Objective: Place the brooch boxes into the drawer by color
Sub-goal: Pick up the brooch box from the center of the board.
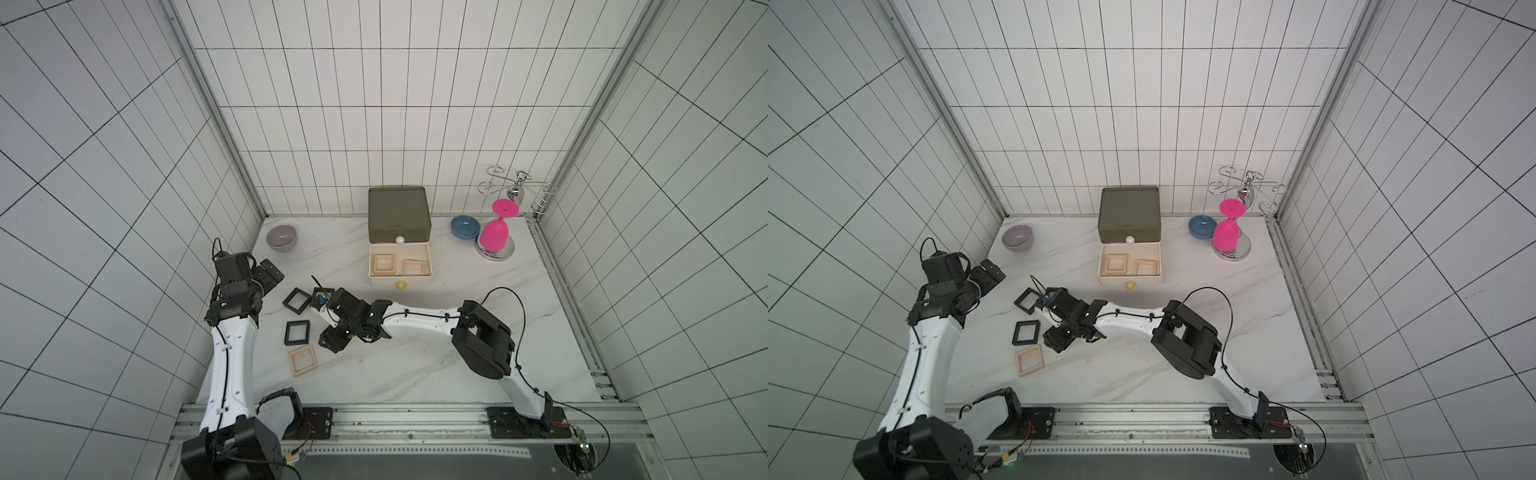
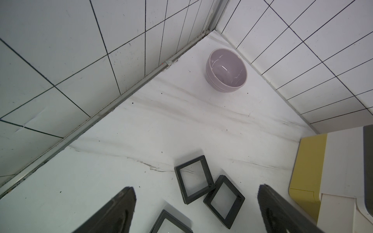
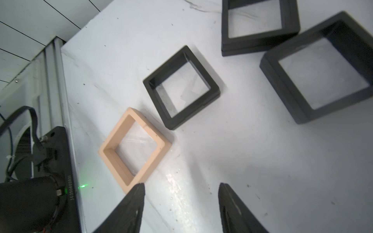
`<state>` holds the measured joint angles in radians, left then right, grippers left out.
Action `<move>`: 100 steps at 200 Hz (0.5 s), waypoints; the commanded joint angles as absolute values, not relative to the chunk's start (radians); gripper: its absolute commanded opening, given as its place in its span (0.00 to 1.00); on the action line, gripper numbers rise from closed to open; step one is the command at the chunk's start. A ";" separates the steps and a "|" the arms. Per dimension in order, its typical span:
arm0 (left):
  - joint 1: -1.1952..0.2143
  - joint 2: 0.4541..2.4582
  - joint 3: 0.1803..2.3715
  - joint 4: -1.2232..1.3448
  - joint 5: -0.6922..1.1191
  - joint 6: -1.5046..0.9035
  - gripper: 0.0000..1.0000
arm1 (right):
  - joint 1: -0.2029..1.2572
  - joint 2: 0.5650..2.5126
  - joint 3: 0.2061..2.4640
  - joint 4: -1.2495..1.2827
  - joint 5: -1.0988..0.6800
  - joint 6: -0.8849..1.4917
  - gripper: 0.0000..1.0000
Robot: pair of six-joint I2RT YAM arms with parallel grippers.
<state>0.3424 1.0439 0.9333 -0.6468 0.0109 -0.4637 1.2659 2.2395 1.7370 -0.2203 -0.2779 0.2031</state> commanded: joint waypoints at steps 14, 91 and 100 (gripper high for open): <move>0.351 1.028 0.934 -0.627 -0.031 -0.450 0.98 | 1.285 2.330 1.841 -0.291 -0.365 0.189 0.63; 0.377 1.044 0.945 -0.627 -0.035 -0.449 0.98 | 1.312 2.417 1.923 -0.328 -0.321 0.233 0.55; 0.378 1.046 0.945 -0.627 -0.029 -0.449 0.98 | 1.312 2.431 1.950 -0.353 -0.320 0.230 0.53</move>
<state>0.3702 1.0431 0.9333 -0.6472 -0.0334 -0.4591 1.3045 2.3867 1.8645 -0.2775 -0.3332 0.2207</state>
